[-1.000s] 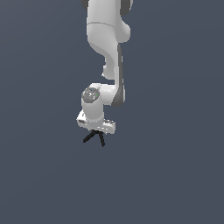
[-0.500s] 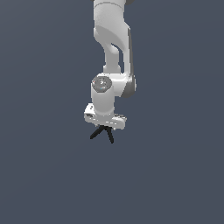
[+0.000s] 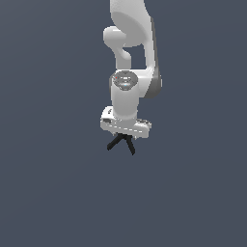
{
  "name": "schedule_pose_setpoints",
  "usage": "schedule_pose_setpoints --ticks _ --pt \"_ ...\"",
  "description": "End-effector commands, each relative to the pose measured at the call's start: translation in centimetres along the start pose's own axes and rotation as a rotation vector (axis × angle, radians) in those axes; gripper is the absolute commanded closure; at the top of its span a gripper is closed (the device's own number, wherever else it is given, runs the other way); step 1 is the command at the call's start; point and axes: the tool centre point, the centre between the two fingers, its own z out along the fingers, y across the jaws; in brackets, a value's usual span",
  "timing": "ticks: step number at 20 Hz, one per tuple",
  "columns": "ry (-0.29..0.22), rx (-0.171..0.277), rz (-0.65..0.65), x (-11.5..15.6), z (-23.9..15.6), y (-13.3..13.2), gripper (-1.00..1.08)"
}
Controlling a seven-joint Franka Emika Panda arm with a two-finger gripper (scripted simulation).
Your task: Pick up the object and move it to a goal position.
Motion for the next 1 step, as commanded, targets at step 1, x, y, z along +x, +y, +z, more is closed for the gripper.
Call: schedule_pose_setpoints --ticks 1 --pt "0.001 0.000 0.001 0.02 -0.36 -0.19 1.08"
